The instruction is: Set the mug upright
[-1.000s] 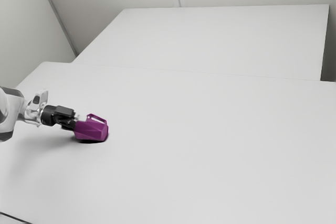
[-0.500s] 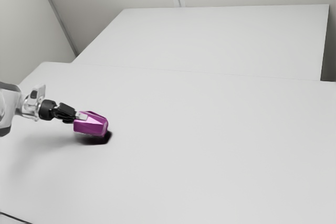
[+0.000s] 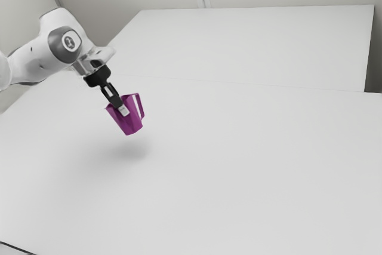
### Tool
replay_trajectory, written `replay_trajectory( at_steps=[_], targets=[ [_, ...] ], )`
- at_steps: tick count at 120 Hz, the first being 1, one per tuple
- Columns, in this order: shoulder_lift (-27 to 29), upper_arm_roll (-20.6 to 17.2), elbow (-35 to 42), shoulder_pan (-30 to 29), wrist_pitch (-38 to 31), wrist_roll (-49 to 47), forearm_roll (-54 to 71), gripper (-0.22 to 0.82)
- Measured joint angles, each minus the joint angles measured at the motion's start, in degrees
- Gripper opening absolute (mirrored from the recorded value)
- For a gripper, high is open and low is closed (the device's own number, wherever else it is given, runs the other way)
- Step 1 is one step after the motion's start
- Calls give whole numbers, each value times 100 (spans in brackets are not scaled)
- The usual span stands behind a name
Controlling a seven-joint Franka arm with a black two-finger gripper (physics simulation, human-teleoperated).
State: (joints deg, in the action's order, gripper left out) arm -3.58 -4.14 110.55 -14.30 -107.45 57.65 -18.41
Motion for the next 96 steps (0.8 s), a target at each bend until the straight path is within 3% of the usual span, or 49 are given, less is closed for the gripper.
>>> replay_trajectory(
  at_steps=[21,42,88,96],
  targets=[
    [85,-137,308,868,-621,-1228,1618,-18],
    [189,-142,873,1293,-1187,-2362,2221,-18],
    [66,-131,1491,842,-2414,-4024,2029,-18],
    [41,-131,1521,794,-2520,-4213,1992,-4]
  ],
)
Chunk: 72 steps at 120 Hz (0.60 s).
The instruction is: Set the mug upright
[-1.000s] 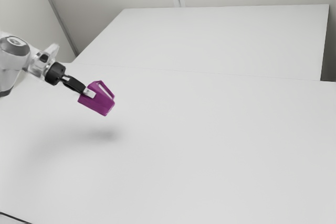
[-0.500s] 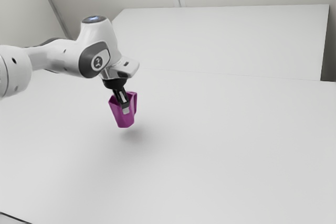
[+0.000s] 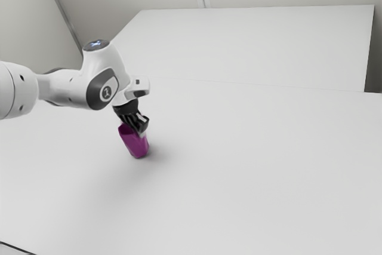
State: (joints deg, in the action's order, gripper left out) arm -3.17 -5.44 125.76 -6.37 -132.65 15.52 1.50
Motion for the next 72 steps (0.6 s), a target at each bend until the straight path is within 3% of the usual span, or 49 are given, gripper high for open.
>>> replay_trajectory(
  at_steps=[19,39,56,72],
  targets=[
    [-36,0,12,110,-161,-373,-39,29],
    [212,-1,-69,140,-122,-673,-56,46],
    [806,13,-1237,107,1235,-861,-60,53],
    [897,-232,-3014,58,2826,-1006,-64,57]
  ],
)
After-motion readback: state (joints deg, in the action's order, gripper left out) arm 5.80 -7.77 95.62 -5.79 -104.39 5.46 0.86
